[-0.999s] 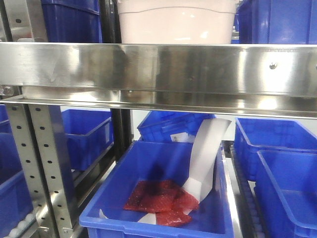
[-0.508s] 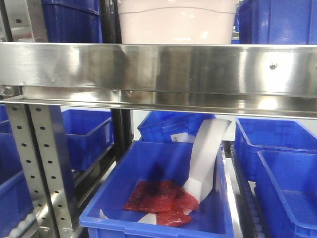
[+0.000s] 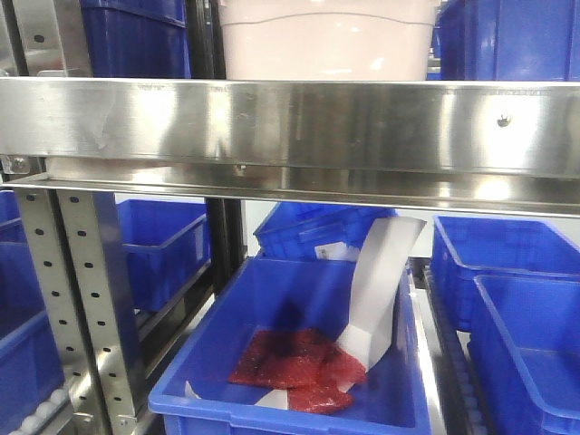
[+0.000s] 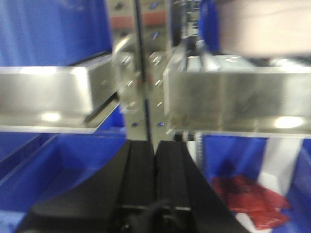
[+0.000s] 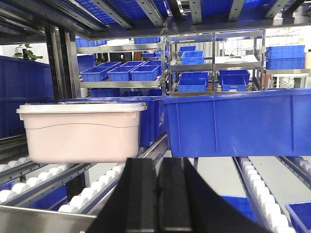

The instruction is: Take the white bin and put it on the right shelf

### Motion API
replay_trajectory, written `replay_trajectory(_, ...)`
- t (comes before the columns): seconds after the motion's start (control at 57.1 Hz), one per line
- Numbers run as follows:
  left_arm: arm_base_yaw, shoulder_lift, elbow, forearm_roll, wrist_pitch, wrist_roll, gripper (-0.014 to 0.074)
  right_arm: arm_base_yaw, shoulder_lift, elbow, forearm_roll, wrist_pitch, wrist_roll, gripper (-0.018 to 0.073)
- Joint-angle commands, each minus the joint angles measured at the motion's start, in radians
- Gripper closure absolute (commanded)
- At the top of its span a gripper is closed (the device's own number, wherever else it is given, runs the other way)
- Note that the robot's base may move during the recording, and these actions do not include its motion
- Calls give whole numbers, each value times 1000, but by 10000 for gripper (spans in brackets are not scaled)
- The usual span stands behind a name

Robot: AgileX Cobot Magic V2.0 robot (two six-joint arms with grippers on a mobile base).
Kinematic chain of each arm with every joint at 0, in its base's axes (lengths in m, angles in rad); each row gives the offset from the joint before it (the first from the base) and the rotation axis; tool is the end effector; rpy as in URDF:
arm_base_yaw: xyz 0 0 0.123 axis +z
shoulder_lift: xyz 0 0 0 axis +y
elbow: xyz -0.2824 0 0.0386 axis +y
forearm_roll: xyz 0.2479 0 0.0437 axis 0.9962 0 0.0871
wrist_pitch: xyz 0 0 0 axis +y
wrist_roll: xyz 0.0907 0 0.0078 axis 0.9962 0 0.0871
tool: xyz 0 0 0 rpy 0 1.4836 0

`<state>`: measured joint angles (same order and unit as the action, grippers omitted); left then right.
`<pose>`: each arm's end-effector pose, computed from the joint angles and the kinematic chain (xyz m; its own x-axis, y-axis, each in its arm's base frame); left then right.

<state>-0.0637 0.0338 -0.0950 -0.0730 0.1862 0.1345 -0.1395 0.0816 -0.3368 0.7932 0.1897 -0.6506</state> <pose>0.0546 -0.0047 0.2264 -0.0323 0.0649 -0.9974 0.0793 0.9949 0.0622 0.0401 0.0068 0.3079 0.2042 0.1046 -0.9733 -0.0198 0.9945 0.1027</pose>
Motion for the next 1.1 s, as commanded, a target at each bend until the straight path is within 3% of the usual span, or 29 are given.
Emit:
replay_trajectory(0.0,19,-26,41,-9,-159,3,720,-3,13,-28,15,-59,-2,481)
replay_trajectory(0.088,27,-40,140,-9,-276,3,720,-3,13,-28,15,-59,-2,481)
replay_trajectory(0.14,27,-42,134,-18,-207,3,724,-3,13,-28,15,-59,-2,481)
replay_trajectory(1.086,27,-42,138,-18,-214,3,724,-3,13,-27,15,-59,-2,481)
